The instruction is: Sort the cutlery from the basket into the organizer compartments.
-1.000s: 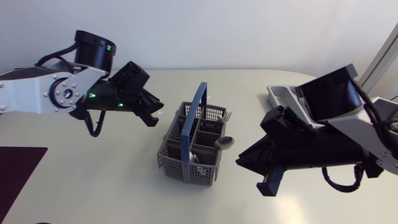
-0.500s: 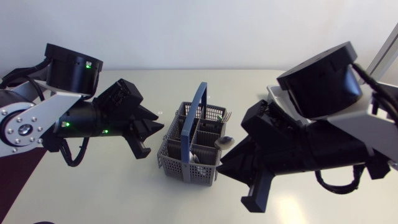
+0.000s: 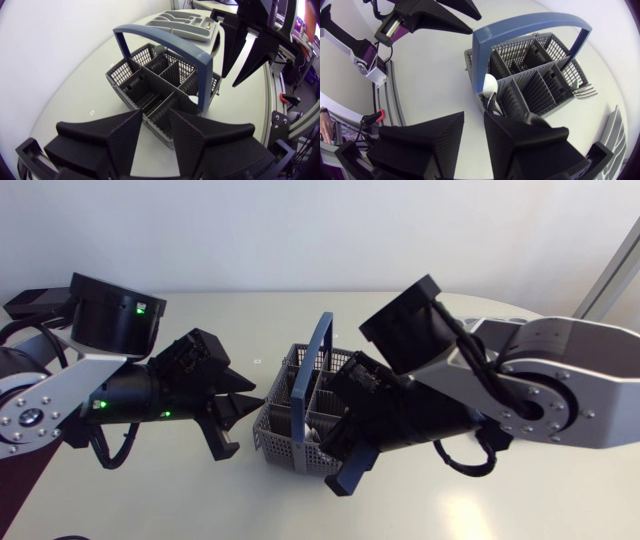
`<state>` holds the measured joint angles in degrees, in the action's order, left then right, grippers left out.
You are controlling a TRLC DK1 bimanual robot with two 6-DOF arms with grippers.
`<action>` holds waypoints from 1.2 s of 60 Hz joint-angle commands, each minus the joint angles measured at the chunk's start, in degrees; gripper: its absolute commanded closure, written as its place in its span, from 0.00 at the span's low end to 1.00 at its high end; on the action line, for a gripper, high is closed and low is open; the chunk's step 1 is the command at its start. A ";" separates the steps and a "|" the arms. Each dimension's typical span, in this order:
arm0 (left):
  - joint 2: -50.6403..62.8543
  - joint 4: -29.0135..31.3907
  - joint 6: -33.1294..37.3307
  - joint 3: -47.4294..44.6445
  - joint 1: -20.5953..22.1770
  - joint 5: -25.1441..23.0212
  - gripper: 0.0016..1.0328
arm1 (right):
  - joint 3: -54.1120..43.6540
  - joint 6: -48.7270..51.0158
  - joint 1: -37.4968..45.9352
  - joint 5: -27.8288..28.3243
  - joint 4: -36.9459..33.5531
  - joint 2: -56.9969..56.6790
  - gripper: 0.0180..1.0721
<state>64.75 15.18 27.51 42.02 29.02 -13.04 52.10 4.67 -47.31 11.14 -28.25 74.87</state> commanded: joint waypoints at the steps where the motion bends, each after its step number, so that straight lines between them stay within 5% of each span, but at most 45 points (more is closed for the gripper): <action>1: -1.12 0.20 1.06 -0.98 0.43 0.03 0.62 | 1.61 -1.85 -0.06 -0.85 0.92 1.77 0.65; 72: -4.02 2.22 0.88 -1.15 1.31 0.12 0.62 | 4.95 -4.05 -1.12 -5.69 0.04 10.21 0.65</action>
<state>61.84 16.84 27.51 41.93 30.00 -13.04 57.01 1.87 -47.55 5.89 -27.20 83.94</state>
